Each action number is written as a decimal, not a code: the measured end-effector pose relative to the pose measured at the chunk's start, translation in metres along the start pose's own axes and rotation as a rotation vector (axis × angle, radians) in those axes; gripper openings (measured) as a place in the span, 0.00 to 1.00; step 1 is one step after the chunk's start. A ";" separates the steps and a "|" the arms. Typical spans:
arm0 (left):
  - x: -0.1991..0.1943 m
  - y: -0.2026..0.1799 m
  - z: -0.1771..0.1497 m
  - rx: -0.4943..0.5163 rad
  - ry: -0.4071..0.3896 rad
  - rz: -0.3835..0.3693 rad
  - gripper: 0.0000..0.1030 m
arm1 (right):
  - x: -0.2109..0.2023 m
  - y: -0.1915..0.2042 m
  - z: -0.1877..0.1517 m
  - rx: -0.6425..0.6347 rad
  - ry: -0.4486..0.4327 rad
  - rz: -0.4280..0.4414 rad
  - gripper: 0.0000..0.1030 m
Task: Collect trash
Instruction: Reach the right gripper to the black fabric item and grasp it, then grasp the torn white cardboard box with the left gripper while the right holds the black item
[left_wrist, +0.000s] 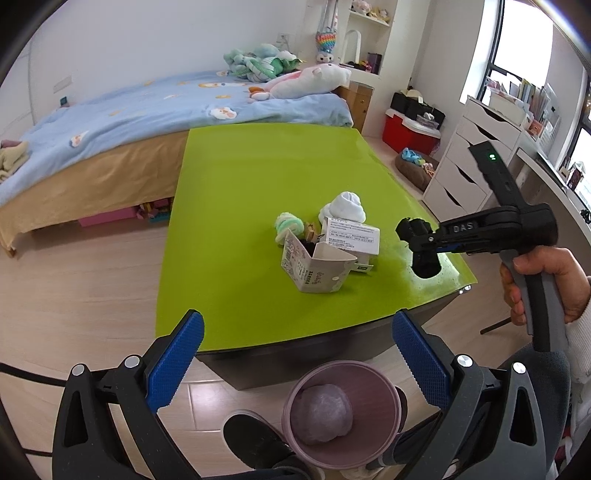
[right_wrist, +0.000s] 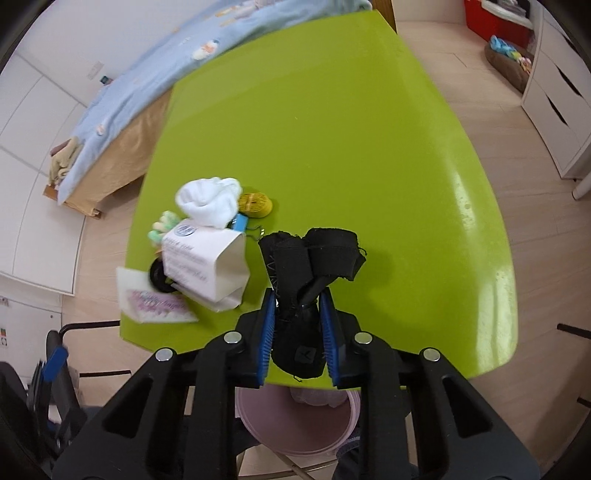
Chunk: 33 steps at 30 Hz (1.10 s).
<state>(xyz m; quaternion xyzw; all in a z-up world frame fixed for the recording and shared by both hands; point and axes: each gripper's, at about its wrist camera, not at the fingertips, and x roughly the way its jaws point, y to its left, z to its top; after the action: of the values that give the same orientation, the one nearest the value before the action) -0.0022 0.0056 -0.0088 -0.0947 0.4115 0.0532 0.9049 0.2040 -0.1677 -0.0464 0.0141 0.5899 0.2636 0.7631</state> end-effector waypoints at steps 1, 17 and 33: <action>0.001 -0.001 0.003 0.007 -0.003 -0.001 0.95 | -0.007 0.001 -0.004 -0.008 -0.012 0.010 0.23; 0.076 -0.020 0.041 0.126 0.106 -0.004 0.95 | -0.044 0.012 -0.031 -0.078 -0.050 0.064 0.23; 0.106 -0.025 0.039 0.145 0.118 0.003 0.44 | -0.037 0.010 -0.036 -0.086 -0.044 0.064 0.23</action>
<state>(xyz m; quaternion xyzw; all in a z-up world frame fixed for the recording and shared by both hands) 0.1007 -0.0084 -0.0603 -0.0313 0.4669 0.0190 0.8835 0.1616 -0.1849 -0.0208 0.0061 0.5604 0.3127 0.7669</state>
